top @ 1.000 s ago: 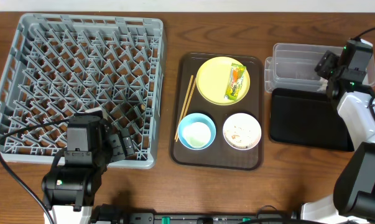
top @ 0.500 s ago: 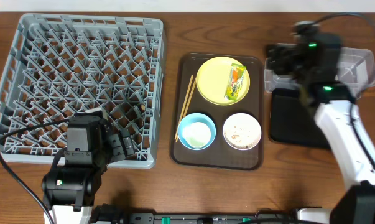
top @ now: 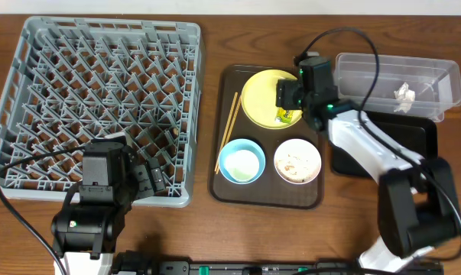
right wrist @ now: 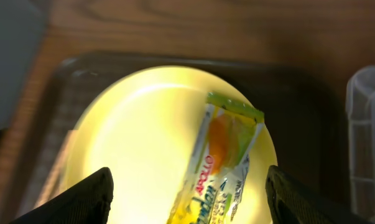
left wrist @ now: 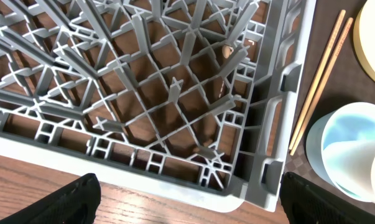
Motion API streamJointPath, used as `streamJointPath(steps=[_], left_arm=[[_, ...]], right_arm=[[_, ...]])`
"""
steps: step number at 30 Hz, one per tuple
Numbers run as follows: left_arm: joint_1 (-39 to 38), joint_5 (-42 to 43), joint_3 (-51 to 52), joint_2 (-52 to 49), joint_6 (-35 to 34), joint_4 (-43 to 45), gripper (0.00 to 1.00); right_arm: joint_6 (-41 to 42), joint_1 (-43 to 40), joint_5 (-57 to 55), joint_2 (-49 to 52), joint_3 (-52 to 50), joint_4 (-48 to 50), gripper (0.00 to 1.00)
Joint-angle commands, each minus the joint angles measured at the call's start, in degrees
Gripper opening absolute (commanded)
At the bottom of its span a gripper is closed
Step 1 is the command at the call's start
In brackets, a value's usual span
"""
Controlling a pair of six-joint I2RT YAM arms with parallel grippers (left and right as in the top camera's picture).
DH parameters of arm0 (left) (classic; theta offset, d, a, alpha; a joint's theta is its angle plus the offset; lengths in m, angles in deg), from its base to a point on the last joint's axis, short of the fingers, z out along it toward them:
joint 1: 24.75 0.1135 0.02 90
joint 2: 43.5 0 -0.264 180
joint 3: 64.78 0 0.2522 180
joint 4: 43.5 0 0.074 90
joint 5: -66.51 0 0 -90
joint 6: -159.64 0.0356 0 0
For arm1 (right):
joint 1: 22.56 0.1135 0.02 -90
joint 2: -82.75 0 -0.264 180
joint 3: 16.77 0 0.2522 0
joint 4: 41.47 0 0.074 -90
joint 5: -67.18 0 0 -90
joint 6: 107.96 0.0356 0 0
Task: Sort waste into correct bins and load items into the dishwasher
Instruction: 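Reach the right gripper to the plate and grasp the yellow wrapper, then carry the wrapper right and release it into the clear bin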
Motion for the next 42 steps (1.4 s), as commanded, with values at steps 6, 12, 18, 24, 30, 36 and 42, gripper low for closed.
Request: streamJointPath(steps=[6, 12, 18, 24, 30, 36, 42], left_arm=[[-0.2, 0.2, -1.4, 0.0, 0.9, -0.8, 0.94], [-0.2, 0.1, -1.4, 0.0, 0.9, -1.0, 0.94], [-0.2, 0.1, -1.4, 0.0, 0.9, -1.0, 0.94], [-0.2, 0.1, -1.4, 0.0, 0.9, -1.0, 0.94], [-0.2, 0.1, -1.4, 0.0, 0.9, -1.0, 0.94], [-0.2, 0.1, -1.4, 0.0, 0.9, -1.0, 0.94], [-0.2, 0.1, -1.4, 0.0, 0.9, -1.0, 0.94]], right_arm=[[8.4, 1.2, -4.3, 6.2, 0.2, 2.8, 0.77], [9.2, 1.2, -5.9, 8.0, 0.2, 2.9, 0.79], [9.2, 1.5, -6.5, 9.0, 0.2, 2.4, 0.74], [10.8, 1.8, -6.4, 10.2, 0.2, 1.9, 0.64], [11.7, 1.9, -6.2, 9.7, 0.3, 3.2, 0.38], [9.9, 1.5, -6.1, 5.0, 1.1, 3.2, 0.01], [4.2, -0.3, -6.3, -5.4, 1.2, 2.8, 0.01]])
